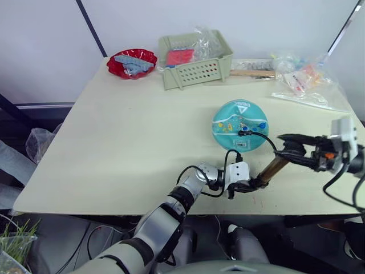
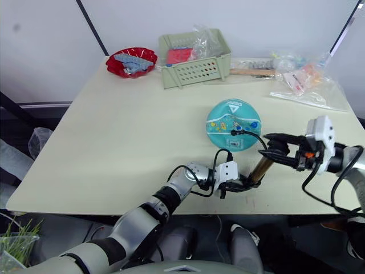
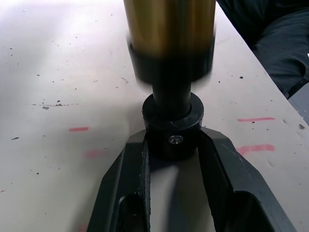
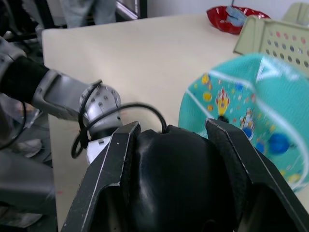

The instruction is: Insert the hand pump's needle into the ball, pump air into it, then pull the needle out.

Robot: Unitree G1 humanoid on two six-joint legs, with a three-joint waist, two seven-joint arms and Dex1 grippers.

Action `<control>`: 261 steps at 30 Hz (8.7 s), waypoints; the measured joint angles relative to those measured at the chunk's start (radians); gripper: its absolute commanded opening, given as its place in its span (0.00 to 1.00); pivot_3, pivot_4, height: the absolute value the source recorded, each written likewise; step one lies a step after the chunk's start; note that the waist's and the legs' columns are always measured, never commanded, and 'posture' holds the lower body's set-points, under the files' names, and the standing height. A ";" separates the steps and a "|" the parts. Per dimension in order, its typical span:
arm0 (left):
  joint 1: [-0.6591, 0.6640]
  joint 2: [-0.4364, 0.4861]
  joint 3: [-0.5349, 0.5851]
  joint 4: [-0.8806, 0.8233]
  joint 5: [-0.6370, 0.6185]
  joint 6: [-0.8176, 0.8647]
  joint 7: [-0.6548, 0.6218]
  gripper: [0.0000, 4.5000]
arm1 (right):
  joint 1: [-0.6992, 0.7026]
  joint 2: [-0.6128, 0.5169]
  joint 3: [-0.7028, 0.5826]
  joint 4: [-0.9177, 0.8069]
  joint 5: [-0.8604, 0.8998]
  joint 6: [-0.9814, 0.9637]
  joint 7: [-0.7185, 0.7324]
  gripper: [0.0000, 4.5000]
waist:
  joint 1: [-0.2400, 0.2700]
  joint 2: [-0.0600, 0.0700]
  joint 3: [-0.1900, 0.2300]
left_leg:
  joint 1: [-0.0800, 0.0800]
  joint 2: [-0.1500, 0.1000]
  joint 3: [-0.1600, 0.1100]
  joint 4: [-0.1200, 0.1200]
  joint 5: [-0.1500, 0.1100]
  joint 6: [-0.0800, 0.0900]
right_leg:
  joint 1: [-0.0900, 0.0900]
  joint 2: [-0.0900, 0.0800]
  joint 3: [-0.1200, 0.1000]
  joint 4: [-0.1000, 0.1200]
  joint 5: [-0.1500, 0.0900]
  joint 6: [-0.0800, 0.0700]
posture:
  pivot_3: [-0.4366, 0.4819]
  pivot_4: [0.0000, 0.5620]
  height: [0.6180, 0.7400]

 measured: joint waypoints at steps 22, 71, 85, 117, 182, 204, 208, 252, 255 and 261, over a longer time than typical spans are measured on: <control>-0.004 0.005 0.000 0.002 0.001 -0.006 0.003 0.22 | -0.110 -0.087 -0.095 -0.045 0.109 0.157 -0.011 0.36 | -0.001 0.000 -0.001 | -0.008 0.000 0.001 0.002 0.000 0.000 | -0.008 0.000 0.000 0.001 0.001 0.000 | 0.48 0.27 1.00; -0.003 0.007 0.000 -0.004 -0.005 -0.014 -0.011 0.22 | -0.244 -0.142 -0.149 -0.006 0.255 0.342 -0.070 0.36 | -0.001 0.005 0.002 | -0.010 0.000 0.001 0.001 0.000 0.000 | -0.010 0.000 0.000 0.001 0.001 0.000 | 0.48 0.27 1.00; 0.010 0.018 -0.007 -0.005 0.002 -0.018 0.003 0.22 | 0.046 0.000 -0.069 -0.118 0.013 0.051 -0.031 0.36 | -0.004 -0.006 -0.006 | -0.003 0.002 0.000 0.001 0.000 0.000 | -0.005 0.002 0.000 0.002 -0.001 0.002 | 0.48 0.27 1.00; 0.000 0.015 -0.008 -0.008 0.001 -0.009 -0.005 0.22 | 0.040 0.024 0.004 0.017 -0.042 -0.016 -0.003 0.36 | -0.003 -0.002 -0.002 | 0.002 0.001 0.000 -0.001 0.000 0.000 | 0.001 0.001 0.001 0.001 0.000 0.000 | 0.48 0.27 1.00; 0.009 0.016 -0.009 -0.020 0.001 -0.008 -0.011 0.22 | -0.034 -0.074 -0.134 -0.016 0.122 0.134 0.010 0.36 | -0.001 -0.001 -0.002 | 0.000 0.001 0.001 -0.004 0.000 0.000 | -0.002 0.001 0.001 -0.001 -0.001 -0.001 | 0.48 0.27 1.00; 0.021 0.025 -0.010 -0.020 0.003 -0.008 0.002 0.22 | 0.063 0.023 -0.017 -0.079 -0.071 -0.064 -0.005 0.36 | -0.005 -0.007 -0.006 | 0.006 0.003 0.002 -0.004 0.000 0.000 | 0.003 0.003 0.001 0.000 -0.003 0.003 | 0.48 0.27 1.00; 0.021 0.026 -0.010 -0.019 0.004 -0.005 0.002 0.22 | 0.095 0.078 0.056 -0.045 -0.151 -0.144 -0.021 0.36 | -0.005 -0.009 -0.007 | 0.007 0.004 0.002 -0.004 0.000 0.000 | 0.003 0.003 0.001 0.000 -0.003 0.003 | 0.48 0.27 1.00; 0.012 0.005 0.028 0.016 -0.020 -0.004 -0.029 0.22 | -0.059 -0.063 -0.201 -0.085 0.174 0.188 -0.063 0.36 | -0.002 -0.002 0.001 | 0.001 0.002 0.002 -0.004 0.000 0.000 | -0.002 0.001 0.002 0.000 -0.001 -0.001 | 0.48 0.27 1.00; 0.013 0.005 0.027 0.016 -0.018 -0.004 -0.029 0.22 | -0.002 -0.068 -0.201 -0.096 0.137 0.150 -0.028 0.36 | -0.002 -0.004 0.000 | 0.001 0.002 0.002 -0.004 0.000 0.000 | -0.002 0.001 0.001 0.000 -0.001 -0.001 | 0.48 0.27 1.00; -0.009 0.006 0.019 0.030 -0.003 -0.005 -0.024 0.22 | 0.056 -0.014 -0.151 -0.096 0.067 0.081 -0.023 0.36 | -0.002 -0.008 -0.002 | 0.004 0.002 0.000 -0.004 0.000 0.000 | 0.001 0.002 0.000 -0.001 -0.003 0.002 | 0.48 0.27 1.00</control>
